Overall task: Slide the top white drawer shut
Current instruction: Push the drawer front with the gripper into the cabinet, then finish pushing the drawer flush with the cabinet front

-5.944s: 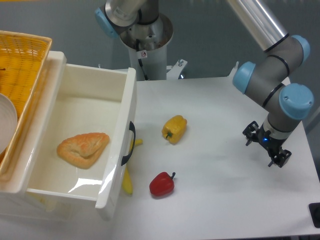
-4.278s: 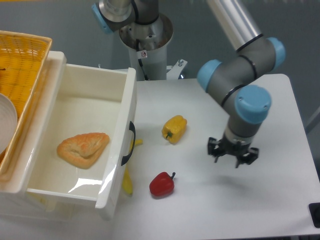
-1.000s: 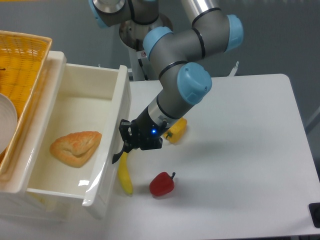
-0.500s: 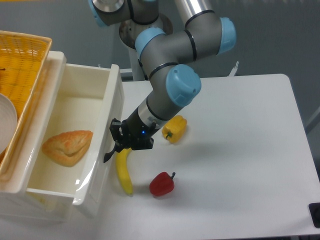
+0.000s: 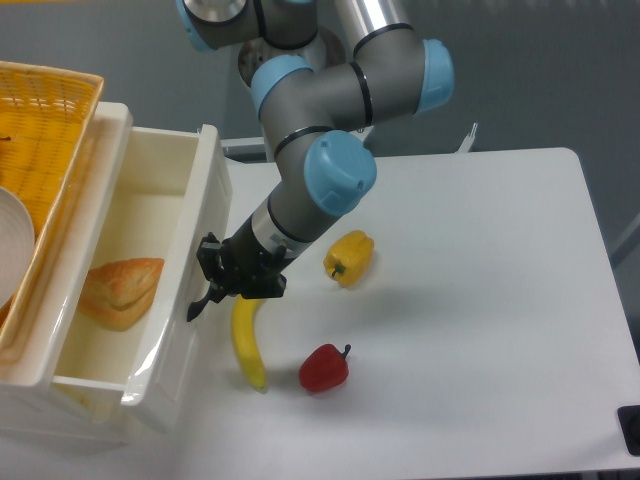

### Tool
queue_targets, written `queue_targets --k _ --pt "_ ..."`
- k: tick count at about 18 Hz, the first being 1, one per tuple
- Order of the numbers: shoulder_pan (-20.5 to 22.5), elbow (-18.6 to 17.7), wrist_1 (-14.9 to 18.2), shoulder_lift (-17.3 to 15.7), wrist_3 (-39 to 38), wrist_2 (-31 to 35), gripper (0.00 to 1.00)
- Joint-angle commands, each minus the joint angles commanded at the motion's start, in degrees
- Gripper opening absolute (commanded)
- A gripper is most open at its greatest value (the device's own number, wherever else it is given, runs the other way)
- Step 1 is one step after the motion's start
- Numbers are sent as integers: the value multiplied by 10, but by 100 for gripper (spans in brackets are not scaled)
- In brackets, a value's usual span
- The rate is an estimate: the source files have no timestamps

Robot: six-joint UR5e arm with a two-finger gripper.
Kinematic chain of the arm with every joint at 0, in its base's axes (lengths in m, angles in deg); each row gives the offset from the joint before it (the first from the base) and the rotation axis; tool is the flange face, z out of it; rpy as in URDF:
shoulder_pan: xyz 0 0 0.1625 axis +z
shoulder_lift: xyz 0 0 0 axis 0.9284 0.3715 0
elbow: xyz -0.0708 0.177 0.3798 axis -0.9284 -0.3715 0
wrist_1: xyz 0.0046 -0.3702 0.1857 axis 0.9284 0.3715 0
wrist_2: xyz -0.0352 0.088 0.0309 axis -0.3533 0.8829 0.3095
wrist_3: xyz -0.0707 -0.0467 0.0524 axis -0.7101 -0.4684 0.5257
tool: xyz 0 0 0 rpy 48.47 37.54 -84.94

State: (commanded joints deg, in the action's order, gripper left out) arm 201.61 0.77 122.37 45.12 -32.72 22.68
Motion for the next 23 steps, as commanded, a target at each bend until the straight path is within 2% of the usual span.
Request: queue_targets --k 23 --pt "-71 -1 -6 -1 -32 9 0"
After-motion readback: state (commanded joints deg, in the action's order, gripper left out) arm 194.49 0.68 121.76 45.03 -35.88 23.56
